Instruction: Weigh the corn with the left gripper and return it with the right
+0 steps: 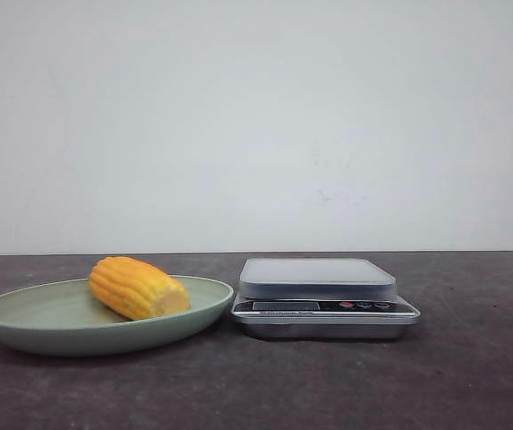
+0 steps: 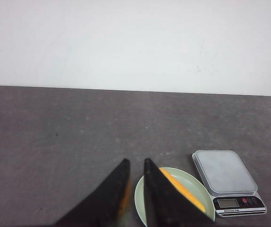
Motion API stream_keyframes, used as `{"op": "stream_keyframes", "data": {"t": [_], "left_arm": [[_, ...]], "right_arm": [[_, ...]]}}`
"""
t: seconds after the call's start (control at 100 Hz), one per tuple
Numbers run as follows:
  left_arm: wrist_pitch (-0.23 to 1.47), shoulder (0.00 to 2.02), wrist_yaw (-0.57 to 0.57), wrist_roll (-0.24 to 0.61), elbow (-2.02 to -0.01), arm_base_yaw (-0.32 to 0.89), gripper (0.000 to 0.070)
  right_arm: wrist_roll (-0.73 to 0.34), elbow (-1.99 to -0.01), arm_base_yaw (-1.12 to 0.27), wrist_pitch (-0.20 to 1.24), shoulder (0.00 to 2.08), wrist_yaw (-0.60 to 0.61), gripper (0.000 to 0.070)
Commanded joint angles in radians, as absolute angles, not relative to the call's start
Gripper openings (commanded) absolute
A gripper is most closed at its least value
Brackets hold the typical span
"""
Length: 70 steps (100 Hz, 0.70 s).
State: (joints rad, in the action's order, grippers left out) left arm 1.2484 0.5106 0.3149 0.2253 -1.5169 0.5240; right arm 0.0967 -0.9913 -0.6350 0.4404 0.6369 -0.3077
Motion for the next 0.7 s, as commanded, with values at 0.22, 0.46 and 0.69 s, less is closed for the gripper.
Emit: {"op": "stream_keyframes", "data": {"t": [0.22,0.46,0.69], "left_arm": [[1.240,0.517,0.315,0.229,-1.536,0.529,0.0004],[1.240,0.517,0.315,0.229,-1.536,0.529,0.0004],[1.240,0.517,0.314,0.229,-1.536,0.529,0.0004]], "right_arm": [[0.063,-0.561,-0.341,0.227,0.431,-0.130,0.0000],[-0.092,-0.144,-0.216,0.106,0.099,0.033,0.0000],[-0.107,-0.021,-0.154,0.136,0.004,0.060,0.0000]]}}
